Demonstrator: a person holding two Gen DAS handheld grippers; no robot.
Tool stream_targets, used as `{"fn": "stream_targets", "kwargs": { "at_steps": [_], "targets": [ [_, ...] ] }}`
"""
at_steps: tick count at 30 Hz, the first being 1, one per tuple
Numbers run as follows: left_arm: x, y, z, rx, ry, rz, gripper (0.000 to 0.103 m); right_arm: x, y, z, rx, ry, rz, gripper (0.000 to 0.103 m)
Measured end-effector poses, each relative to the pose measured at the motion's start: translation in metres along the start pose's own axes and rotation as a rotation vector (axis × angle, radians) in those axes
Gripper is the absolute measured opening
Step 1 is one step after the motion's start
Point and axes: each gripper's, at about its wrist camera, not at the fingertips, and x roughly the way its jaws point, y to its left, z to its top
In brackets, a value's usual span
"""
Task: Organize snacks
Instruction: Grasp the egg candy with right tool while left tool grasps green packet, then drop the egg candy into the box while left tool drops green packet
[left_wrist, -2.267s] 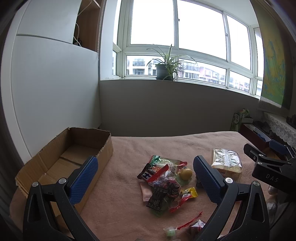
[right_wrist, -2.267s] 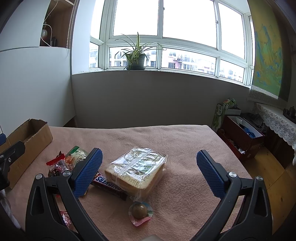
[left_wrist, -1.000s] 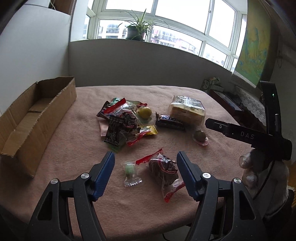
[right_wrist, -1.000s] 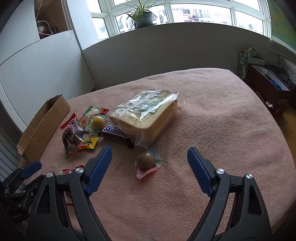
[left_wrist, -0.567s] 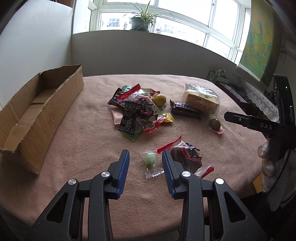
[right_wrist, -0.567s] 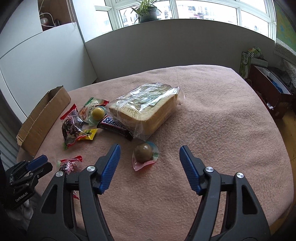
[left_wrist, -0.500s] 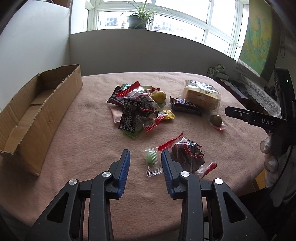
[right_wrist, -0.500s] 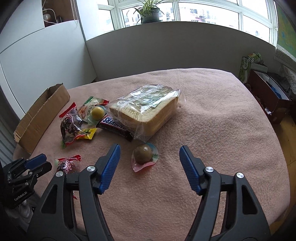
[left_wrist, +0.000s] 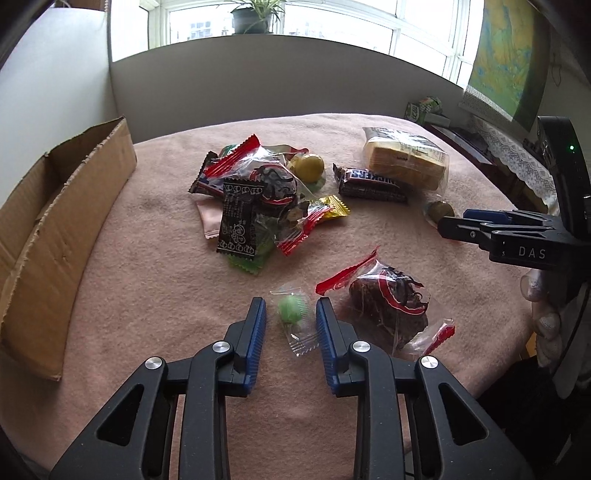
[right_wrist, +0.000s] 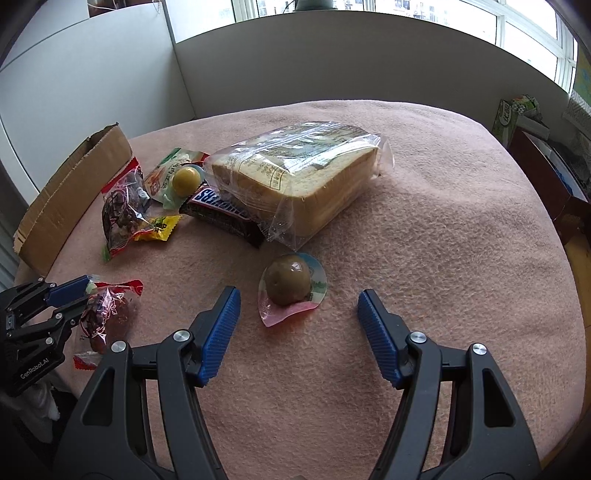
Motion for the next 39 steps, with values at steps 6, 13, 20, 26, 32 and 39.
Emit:
{"fn": "stream_targets", "kwargs": {
  "at_steps": [6, 13, 20, 26, 32, 39],
  "targets": [
    [0.0, 0.003, 0.0, -0.008, -0.005, -0.004, 0.023, 0.013, 0.001, 0.009, -0.025, 0.005, -0.02, 0.068],
    [-0.001, 0.004, 0.0, -0.006, -0.013, 0.007, 0.017, 0.023, 0.0, 0.011, -0.064, -0.002, -0.044, 0.05],
    [-0.001, 0.004, -0.001, -0.011, -0.015, 0.003, 0.017, 0.022, -0.002, 0.009, -0.052, -0.011, -0.032, 0.042],
    [-0.003, 0.005, 0.0, -0.023, -0.019, -0.005, 0.017, 0.013, -0.011, 0.007, -0.022, -0.022, -0.003, 0.039],
    [-0.01, 0.01, 0.0, -0.04, -0.039, -0.01, 0.017, 0.002, -0.005, 0.003, -0.029, -0.05, 0.001, 0.038],
    [-0.02, 0.012, 0.004, -0.048, -0.073, -0.002, 0.017, -0.013, -0.005, 0.004, 0.001, -0.09, 0.017, 0.038]
  ]
}}
